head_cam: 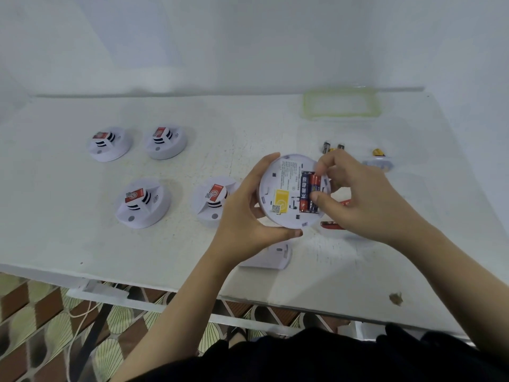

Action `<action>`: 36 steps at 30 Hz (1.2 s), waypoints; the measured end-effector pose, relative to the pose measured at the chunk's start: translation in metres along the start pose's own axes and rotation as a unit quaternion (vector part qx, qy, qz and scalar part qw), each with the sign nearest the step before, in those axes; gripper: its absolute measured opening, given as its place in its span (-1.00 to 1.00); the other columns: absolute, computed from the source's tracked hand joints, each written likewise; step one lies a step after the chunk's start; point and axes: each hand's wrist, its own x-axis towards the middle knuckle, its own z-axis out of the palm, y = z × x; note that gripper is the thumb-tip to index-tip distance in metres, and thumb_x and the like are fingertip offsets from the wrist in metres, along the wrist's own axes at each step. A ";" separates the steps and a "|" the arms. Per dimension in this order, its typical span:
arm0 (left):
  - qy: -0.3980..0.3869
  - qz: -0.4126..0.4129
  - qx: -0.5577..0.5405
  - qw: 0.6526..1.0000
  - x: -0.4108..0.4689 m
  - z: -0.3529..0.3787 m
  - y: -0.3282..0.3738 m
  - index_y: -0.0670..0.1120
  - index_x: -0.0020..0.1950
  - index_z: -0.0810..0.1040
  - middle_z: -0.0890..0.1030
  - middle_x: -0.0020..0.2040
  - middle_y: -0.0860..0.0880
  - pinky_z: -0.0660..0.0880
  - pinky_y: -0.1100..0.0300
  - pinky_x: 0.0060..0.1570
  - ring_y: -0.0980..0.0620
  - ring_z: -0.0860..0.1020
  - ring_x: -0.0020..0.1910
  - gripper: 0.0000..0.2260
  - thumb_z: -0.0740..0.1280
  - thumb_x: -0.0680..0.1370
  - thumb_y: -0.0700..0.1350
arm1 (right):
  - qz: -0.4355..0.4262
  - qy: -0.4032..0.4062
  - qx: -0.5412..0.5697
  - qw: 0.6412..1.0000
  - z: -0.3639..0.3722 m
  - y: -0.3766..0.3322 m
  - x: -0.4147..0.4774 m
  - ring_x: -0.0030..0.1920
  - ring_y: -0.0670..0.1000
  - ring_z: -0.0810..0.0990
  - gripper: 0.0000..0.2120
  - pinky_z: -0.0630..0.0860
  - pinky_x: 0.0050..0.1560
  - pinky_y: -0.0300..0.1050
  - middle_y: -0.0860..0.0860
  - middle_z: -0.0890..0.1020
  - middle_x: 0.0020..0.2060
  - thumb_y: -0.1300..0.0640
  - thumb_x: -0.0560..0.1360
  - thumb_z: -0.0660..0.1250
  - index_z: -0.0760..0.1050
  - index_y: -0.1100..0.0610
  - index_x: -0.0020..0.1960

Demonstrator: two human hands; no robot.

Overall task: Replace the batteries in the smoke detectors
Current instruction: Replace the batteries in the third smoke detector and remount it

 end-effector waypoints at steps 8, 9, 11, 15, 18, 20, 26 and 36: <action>0.010 0.002 -0.010 1.000 0.010 -0.001 -0.004 -0.15 0.44 0.24 0.44 0.31 0.06 0.53 0.35 0.03 0.20 0.46 0.28 -0.12 0.60 0.22 -0.33 | -0.014 0.023 0.012 1.000 0.001 0.004 0.002 -0.12 -0.24 0.58 -0.68 0.45 -0.30 -0.41 -0.29 0.58 -0.15 0.20 0.49 0.31 0.24 -0.12 0.02; 0.011 0.003 -0.010 1.000 0.012 -0.001 -0.003 -0.17 0.44 0.24 0.44 0.31 0.05 0.53 0.35 0.03 0.21 0.46 0.28 -0.12 0.60 0.22 -0.35 | -0.019 0.028 0.013 0.999 0.002 0.004 0.003 -0.10 -0.26 0.58 -0.64 0.44 -0.25 -0.45 -0.31 0.57 -0.10 0.20 0.50 0.31 0.24 -0.15 0.11; 0.013 0.004 -0.014 1.000 0.015 0.000 -0.004 -0.20 0.45 0.24 0.44 0.32 0.00 0.53 0.35 0.02 0.20 0.46 0.27 -0.11 0.60 0.21 -0.37 | -0.042 0.057 -0.010 0.997 0.003 0.008 0.004 -0.01 -0.27 0.56 -0.63 0.45 -0.06 -0.48 -0.35 0.52 0.00 0.19 0.50 0.31 0.34 -0.05 0.25; 0.004 0.005 -0.009 1.000 0.020 0.004 -0.005 -0.20 0.46 0.23 0.45 0.33 0.03 0.55 0.30 0.03 0.17 0.47 0.27 -0.10 0.61 0.22 -0.30 | -0.064 0.166 -0.028 0.984 0.001 0.011 0.004 0.10 -0.27 0.51 -0.78 0.38 0.12 -0.47 -0.24 0.54 0.05 0.26 0.47 0.36 0.51 0.08 0.09; 0.002 0.000 -0.015 1.000 0.024 0.007 -0.007 -0.21 0.47 0.23 0.45 0.33 0.03 0.55 0.30 0.03 0.16 0.47 0.27 -0.09 0.61 0.22 -0.33 | -0.059 0.223 -0.017 0.973 -0.005 0.013 0.003 -0.06 -0.28 0.56 -0.87 0.40 0.02 -0.46 -0.29 0.58 -0.15 0.26 0.45 0.38 0.55 0.12 -0.01; 0.002 -0.008 -0.027 1.000 0.027 0.007 -0.010 -0.20 0.48 0.22 0.44 0.35 -0.03 0.55 0.25 0.06 0.09 0.46 0.30 -0.08 0.61 0.21 -0.34 | -0.029 0.246 0.023 0.968 -0.011 0.018 0.001 -0.13 -0.29 0.57 -0.90 0.39 -0.05 -0.47 -0.33 0.59 -0.23 0.21 0.45 0.38 0.54 0.09 -0.04; 0.003 -0.026 -0.060 0.998 0.030 0.007 -0.014 -0.13 0.49 0.21 0.40 0.38 -0.08 0.52 0.23 0.11 0.04 0.43 0.34 -0.07 0.58 0.20 -0.32 | 0.080 0.195 0.000 0.977 -0.026 0.037 -0.014 -0.24 -0.23 0.59 -0.90 0.42 -0.14 -0.49 -0.19 0.63 -0.29 0.27 0.41 0.43 0.56 0.10 -0.18; -0.027 -0.005 -0.062 0.998 0.035 0.015 -0.006 -0.12 0.46 0.20 0.41 0.36 -0.04 0.55 0.23 0.08 0.07 0.44 0.33 -0.08 0.59 0.20 -0.31 | -0.050 0.103 -0.220 0.969 -0.019 0.028 -0.006 0.17 -0.07 0.44 -0.39 0.17 0.19 -0.45 -0.06 0.54 0.22 -0.16 0.47 0.21 0.32 0.13 0.43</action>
